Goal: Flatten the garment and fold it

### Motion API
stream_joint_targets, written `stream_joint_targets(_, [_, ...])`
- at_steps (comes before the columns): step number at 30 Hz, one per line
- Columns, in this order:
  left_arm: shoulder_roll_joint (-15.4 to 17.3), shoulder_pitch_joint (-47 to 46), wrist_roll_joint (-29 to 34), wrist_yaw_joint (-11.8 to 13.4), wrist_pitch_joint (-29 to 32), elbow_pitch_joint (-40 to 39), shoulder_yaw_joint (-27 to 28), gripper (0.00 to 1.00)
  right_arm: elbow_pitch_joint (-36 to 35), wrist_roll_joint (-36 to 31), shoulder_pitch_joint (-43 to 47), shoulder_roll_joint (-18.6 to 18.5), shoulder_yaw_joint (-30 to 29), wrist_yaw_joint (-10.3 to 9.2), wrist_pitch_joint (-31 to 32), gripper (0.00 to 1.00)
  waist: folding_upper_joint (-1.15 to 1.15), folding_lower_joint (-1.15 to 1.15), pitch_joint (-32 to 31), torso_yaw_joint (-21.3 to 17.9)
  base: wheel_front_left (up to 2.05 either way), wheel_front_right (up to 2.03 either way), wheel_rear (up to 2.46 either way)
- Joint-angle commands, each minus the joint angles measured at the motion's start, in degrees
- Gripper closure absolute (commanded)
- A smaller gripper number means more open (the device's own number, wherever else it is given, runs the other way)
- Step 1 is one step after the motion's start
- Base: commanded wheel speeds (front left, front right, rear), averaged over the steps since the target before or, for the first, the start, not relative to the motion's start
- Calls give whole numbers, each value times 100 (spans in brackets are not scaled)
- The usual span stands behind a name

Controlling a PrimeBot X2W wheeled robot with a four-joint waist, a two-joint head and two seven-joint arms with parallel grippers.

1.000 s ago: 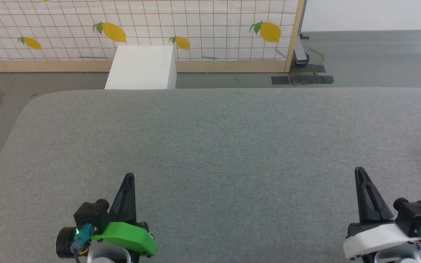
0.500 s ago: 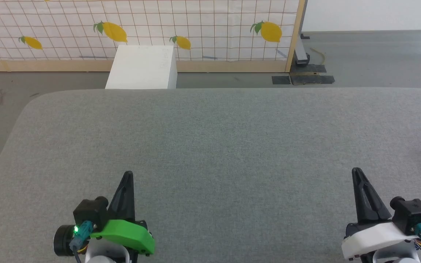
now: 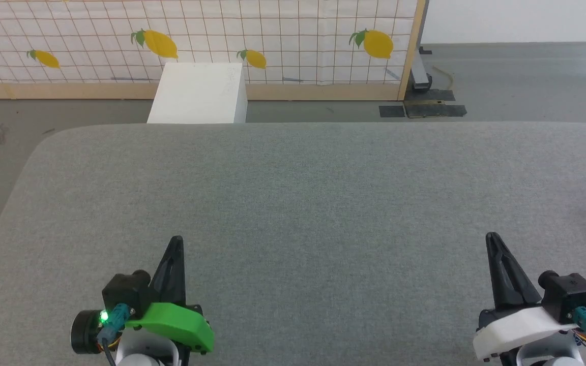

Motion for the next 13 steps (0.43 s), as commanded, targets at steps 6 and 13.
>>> stream_joint_targets(6, [-8, 50, 120, 45, 100, -85, 53, 100, -67, -62, -71, 5, 33, -3, 91, 100, 0, 0, 2, 5, 0, 0, 0])
stream_joint_targets(13, [-9, 59, 191, 56, 183, -144, 82, 100, -94, -94, -86, 6, 54, -4, 164, 100, 0, 0, 4, 10, 0, 0, 0])
